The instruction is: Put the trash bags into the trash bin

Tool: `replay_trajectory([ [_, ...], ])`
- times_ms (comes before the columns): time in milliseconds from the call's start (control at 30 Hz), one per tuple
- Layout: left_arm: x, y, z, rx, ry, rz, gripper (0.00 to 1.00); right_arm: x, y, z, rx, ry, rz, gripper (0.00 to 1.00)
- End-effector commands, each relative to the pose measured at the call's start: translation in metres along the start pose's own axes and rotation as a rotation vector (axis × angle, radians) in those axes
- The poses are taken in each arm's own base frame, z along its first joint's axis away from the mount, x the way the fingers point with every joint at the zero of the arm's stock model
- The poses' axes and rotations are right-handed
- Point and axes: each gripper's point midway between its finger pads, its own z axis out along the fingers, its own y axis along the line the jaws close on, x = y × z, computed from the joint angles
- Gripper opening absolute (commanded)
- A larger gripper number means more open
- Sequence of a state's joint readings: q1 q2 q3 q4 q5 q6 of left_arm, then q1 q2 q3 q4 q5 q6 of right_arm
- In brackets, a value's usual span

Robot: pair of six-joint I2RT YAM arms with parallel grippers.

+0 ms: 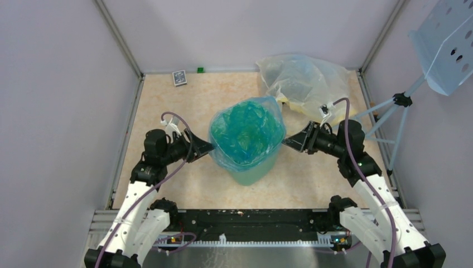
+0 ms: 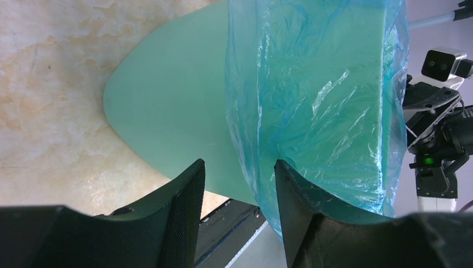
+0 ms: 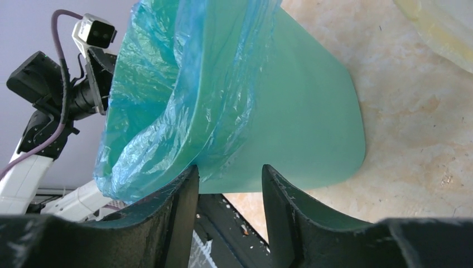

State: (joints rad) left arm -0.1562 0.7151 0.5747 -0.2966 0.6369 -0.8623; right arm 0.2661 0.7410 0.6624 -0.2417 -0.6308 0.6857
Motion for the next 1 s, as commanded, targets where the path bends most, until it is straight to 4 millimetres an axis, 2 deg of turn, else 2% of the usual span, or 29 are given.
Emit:
replay_trajectory([
  [0, -0.007, -0.018, -0.005, 0.048, -0.02, 0.038, 0.55, -0.018, 0.024, -0.002, -0.081, -0.048, -0.058, 0.47],
  [300, -0.004, -0.02, -0.003, 0.073, 0.01, 0.025, 0.52, -0.022, 0.024, 0.008, -0.11, -0.031, -0.042, 0.48],
  [367, -0.002, -0.019, -0.002, 0.077, 0.016, 0.024, 0.49, -0.022, 0.021, 0.012, -0.107, -0.024, -0.031, 0.41],
  [467, 0.0, -0.015, 0.0, 0.076, 0.026, 0.019, 0.45, -0.016, 0.013, 0.018, -0.099, -0.001, -0.008, 0.25],
  [500, 0.002, -0.013, 0.001, 0.075, 0.029, 0.017, 0.45, -0.013, 0.012, 0.02, -0.111, 0.009, -0.002, 0.24],
  [667, 0.007, -0.006, 0.006, 0.081, 0.044, -0.004, 0.43, 0.0, 0.008, 0.028, -0.182, 0.033, 0.056, 0.23],
  [833, 0.009, -0.001, 0.008, 0.075, 0.052, -0.008, 0.43, 0.016, -0.013, 0.037, -0.149, 0.069, 0.09, 0.23],
  [967, 0.007, 0.001, 0.009, 0.069, 0.044, 0.002, 0.43, 0.019, -0.014, 0.035, -0.143, 0.084, 0.072, 0.25],
])
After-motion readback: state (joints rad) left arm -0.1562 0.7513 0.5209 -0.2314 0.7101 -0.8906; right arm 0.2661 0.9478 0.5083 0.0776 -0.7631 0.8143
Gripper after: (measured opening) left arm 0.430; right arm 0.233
